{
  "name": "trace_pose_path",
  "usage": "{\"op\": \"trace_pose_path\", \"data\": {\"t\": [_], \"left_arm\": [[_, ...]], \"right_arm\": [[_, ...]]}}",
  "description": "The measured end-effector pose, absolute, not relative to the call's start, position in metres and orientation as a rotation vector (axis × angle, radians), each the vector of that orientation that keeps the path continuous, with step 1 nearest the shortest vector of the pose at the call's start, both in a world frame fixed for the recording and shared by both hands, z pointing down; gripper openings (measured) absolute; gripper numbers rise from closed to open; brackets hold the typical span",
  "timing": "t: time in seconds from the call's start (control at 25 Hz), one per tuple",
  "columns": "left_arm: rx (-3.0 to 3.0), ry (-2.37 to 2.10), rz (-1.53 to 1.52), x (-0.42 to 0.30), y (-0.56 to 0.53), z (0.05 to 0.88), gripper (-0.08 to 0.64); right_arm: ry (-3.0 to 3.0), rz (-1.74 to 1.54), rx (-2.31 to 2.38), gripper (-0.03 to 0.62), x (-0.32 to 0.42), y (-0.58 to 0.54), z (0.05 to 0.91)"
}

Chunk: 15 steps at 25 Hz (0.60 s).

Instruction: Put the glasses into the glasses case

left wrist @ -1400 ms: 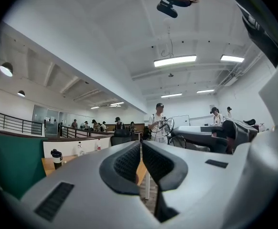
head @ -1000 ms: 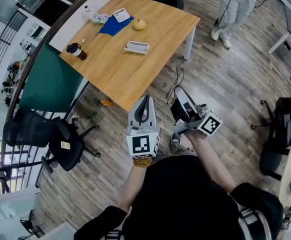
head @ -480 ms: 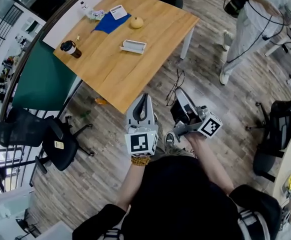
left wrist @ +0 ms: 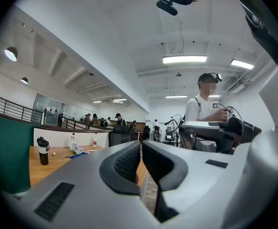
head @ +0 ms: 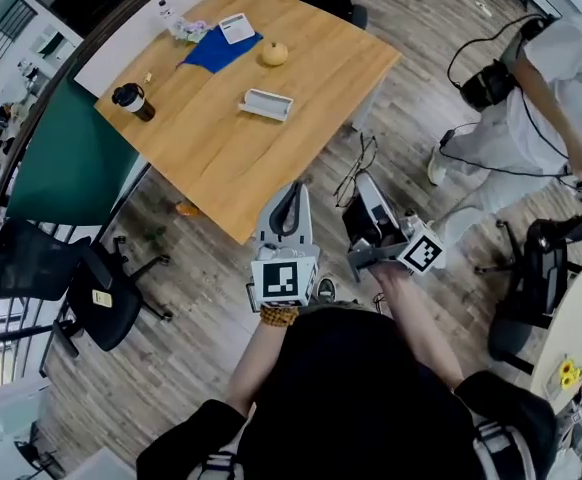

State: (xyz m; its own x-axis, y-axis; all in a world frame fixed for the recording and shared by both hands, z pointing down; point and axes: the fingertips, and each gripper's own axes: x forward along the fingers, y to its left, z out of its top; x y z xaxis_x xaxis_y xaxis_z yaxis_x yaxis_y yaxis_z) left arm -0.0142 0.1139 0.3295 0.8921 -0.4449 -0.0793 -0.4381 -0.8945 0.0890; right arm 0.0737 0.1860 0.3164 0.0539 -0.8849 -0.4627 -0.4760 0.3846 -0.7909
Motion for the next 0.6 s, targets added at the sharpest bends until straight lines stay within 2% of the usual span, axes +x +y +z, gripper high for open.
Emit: {"op": "trace_pose_path", "data": {"t": [0.6], "left_arm": [[2.934,-0.683,-0.25,0.016,0.011,0.312,0.031]], "right_arm": [[1.587,-0.441,-1.231,0.014,0.113,0.091,0.28]]}}
